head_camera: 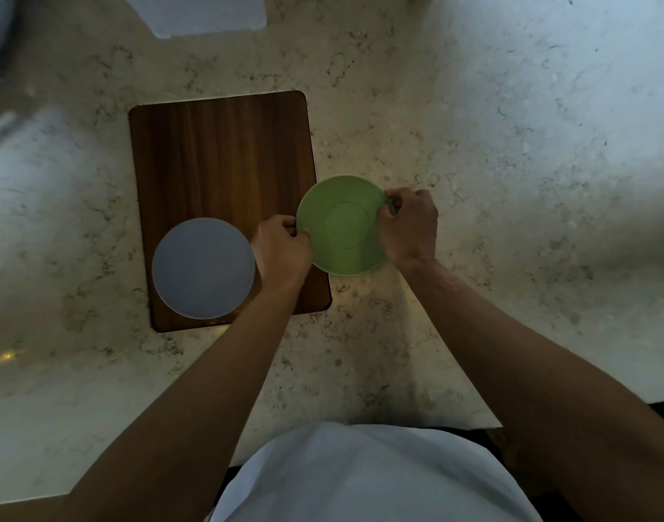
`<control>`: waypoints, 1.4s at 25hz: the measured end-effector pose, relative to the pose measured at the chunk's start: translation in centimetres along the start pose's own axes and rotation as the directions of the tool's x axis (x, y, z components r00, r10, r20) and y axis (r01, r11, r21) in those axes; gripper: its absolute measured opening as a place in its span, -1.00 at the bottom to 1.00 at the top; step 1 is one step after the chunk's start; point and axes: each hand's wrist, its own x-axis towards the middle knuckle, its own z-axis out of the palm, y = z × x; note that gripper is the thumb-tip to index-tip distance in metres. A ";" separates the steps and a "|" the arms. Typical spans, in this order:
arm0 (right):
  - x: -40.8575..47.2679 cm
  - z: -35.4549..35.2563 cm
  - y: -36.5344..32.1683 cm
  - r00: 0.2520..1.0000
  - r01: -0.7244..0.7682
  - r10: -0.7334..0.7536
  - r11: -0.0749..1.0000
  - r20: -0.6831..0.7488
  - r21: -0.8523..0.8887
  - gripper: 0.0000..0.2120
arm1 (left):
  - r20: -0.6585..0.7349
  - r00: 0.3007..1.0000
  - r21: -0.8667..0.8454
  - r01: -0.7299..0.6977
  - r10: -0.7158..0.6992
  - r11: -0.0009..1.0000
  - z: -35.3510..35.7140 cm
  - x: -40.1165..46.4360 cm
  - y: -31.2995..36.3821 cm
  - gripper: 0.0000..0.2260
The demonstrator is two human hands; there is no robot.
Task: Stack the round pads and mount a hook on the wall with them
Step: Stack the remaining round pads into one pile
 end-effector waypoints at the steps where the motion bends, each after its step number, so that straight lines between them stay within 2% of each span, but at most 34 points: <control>1: 0.0 0.0 0.0 1.000 0.005 -0.005 1.000 0.004 0.002 -0.70 | 0.008 1.000 0.015 -0.011 0.011 1.000 0.1 0.0 0.1 -0.82; 4: -0.3 0.3 0.1 1.000 0.030 -0.030 0.996 0.005 -0.088 -0.67 | 0.034 0.999 0.120 -0.023 0.020 0.993 0.5 -0.1 0.3 -0.78; 7: -0.5 0.5 0.0 1.000 0.000 0.002 0.991 0.013 -0.137 -0.64 | 0.079 0.997 0.102 0.017 -0.025 0.995 0.4 0.3 0.5 -0.81; 10: 0.0 0.2 -0.4 0.998 -0.054 0.056 0.997 0.040 -0.055 -0.66 | 0.123 0.989 0.043 0.081 -0.086 0.996 0.2 0.8 0.8 -0.84; 13: 0.2 -0.4 -0.7 0.995 -0.075 0.070 0.995 0.074 0.061 -0.72 | 0.124 0.979 -0.104 0.173 -0.159 0.979 -0.1 0.6 1.2 -0.93; 16: -0.2 -0.8 -0.2 0.993 -0.107 0.100 0.988 0.066 0.110 -0.73 | 0.159 0.956 -0.193 0.276 -0.247 0.942 -0.5 0.4 0.6 -0.75; 19: -1.4 -1.0 0.1 0.990 -0.127 0.117 0.982 0.081 0.138 -0.75 | 0.228 0.936 -0.257 0.323 -0.268 0.911 -1.3 -0.2 0.1 -0.83; 20: -1.9 -1.1 -0.1 0.989 -0.131 0.118 0.979 0.088 0.154 -0.76 | 0.238 0.932 -0.279 0.337 -0.275 0.899 -1.8 -0.5 -0.1 -0.80; 23: -3.7 -0.8 -1.4 0.987 -0.131 0.109 0.972 0.119 0.195 -0.77 | 0.222 0.928 -0.329 0.359 -0.298 0.873 -4.0 -1.8 -1.3 -0.78; 26: -5.9 0.8 -3.5 0.985 -0.102 0.071 0.975 0.155 0.196 -0.77 | 0.184 0.932 -0.343 0.360 -0.314 0.868 -7.3 -2.2 -3.9 -0.87; 32: -9.4 6.2 -8.9 0.962 0.045 -0.090 0.983 0.259 0.176 -0.80 | 0.085 0.947 -0.382 0.318 -0.309 0.868 -14.3 -1.1 -9.7 -0.94; 35: -10.2 9.1 -10.9 0.940 0.075 -0.124 0.984 0.319 0.162 -0.77 | 0.091 0.928 -0.426 0.365 -0.362 0.828 -17.2 -0.2 -11.2 -0.85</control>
